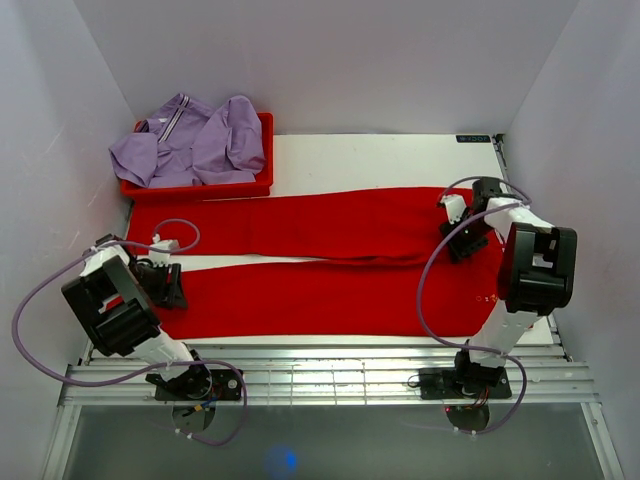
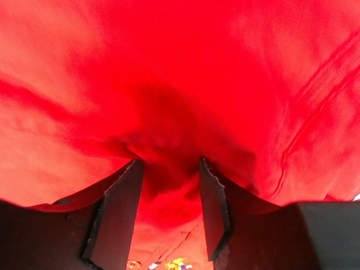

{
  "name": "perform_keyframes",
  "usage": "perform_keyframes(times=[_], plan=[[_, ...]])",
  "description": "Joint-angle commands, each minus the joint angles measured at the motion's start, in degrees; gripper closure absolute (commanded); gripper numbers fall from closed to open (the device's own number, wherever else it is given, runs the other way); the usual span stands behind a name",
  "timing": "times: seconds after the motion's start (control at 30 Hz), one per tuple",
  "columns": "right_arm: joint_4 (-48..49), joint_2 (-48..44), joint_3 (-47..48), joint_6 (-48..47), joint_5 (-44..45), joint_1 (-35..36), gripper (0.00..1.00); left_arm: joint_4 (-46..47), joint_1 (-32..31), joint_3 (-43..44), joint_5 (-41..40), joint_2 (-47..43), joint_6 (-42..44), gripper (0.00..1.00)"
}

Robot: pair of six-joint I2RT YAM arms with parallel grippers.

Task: Fold and stack the trousers
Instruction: Flatten the trousers out

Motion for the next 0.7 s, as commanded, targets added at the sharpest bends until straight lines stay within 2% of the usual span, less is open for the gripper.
perform_keyframes(times=[0.0,0.07,0.13,0.23,0.33,0.43,0.57,0.67], plan=[[-0.46,-2.0,-3.86,-4.49,4.4,-3.8,0.49,-1.43,1.01,4.84,-0.15,-1.57,4.28,0.37],[-5.91,-4.91,-1.93,-4.58,-0.95,-3.8,0.47,-5.29,1.01,9.15,3.11,-1.93,4.03,0.36],[-11.16,-6.23,4.12,-3.62,-4.14,-3.8,0.46,-8.21,0.92,18.29,9.07,-1.05,3.32,0.36],[-13.22,-5.19,14.4,-2.65,-9.24,-3.8,0.44,-9.45,0.66,30.74,14.88,2.37,-0.1,0.34],[-13.66,-1.42,24.39,-2.03,-10.92,-3.63,0.43,-7.7,-1.35,39.38,15.61,9.3,-5.19,0.34],[-14.45,6.75,34.07,-1.5,-10.31,-2.92,0.44,-1.03,-3.29,41.7,14.73,15.1,-13.18,0.39],[-13.49,16.87,41.39,-0.19,-9.34,-1.87,0.46,11.43,-6.54,39.95,12.19,18.72,-21.45,0.43],[-8.84,20.3,41.94,1.13,-8.2,-1.17,0.47,14.1,-9.7,40.29,8.85,21.97,-24.27,0.43]])
